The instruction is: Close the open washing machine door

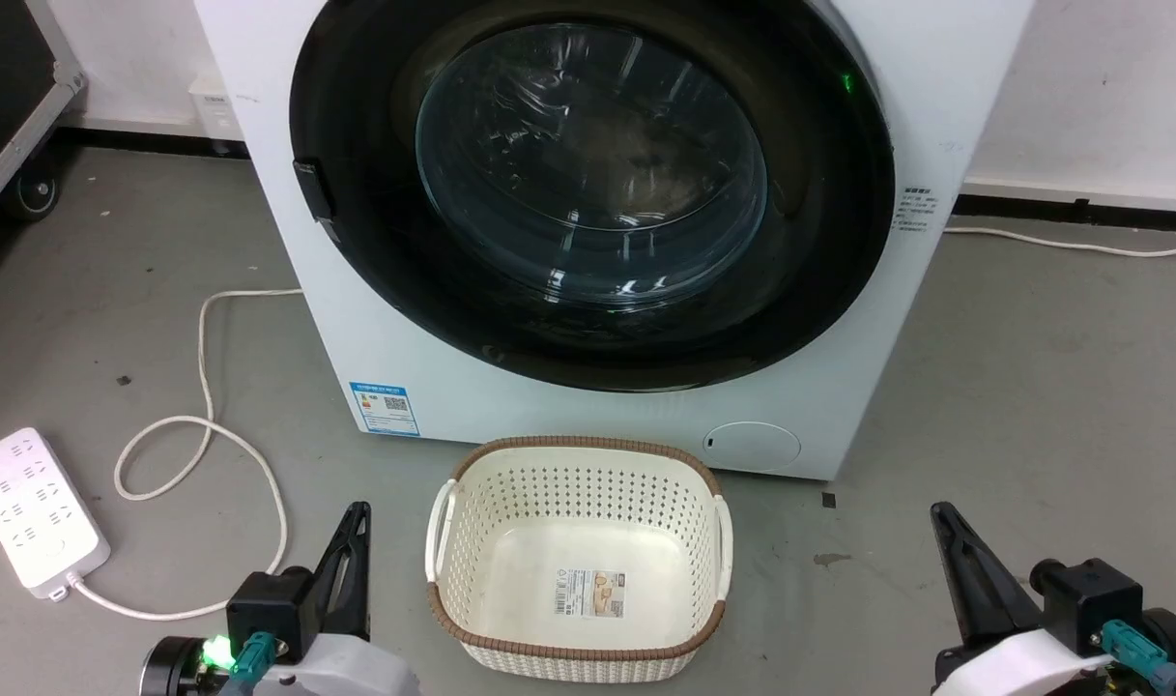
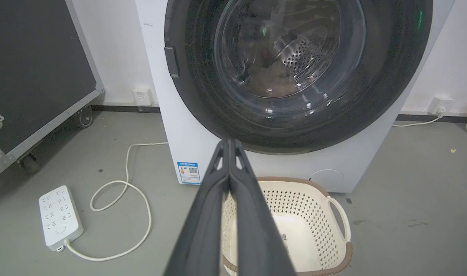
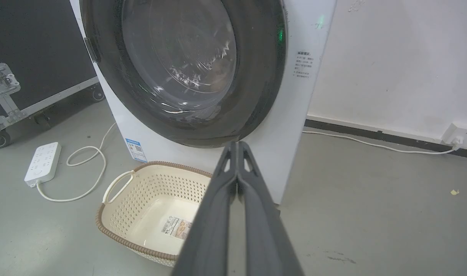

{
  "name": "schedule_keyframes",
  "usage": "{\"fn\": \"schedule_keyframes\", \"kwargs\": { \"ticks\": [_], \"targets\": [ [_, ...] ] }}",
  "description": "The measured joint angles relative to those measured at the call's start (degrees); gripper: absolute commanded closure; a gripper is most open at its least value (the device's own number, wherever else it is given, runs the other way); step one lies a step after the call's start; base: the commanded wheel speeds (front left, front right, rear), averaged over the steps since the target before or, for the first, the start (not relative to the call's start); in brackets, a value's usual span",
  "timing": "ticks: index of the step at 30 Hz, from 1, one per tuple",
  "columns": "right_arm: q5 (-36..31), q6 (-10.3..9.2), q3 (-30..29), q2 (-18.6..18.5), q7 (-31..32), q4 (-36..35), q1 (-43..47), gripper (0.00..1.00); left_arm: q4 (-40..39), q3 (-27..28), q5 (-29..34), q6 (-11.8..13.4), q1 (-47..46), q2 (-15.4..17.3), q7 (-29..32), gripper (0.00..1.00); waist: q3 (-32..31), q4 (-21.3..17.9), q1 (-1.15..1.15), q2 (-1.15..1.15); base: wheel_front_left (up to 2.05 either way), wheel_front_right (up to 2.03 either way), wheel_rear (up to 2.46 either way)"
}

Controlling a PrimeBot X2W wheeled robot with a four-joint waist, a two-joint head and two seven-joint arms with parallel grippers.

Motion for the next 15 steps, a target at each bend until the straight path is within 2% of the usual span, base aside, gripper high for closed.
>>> {"fn": "schedule_keyframes", "kwargs": {
  "ticks": [15],
  "targets": [
    [-0.5,0.00,0.7,0.0,1.6,-1.3,0.0,1.00,-1.1,0.3,0.8,0.5,0.0,0.0,1.6,1.00,0.1,-0.3,0.00,0.00,0.00,0.00,0.00]
  ]
}}
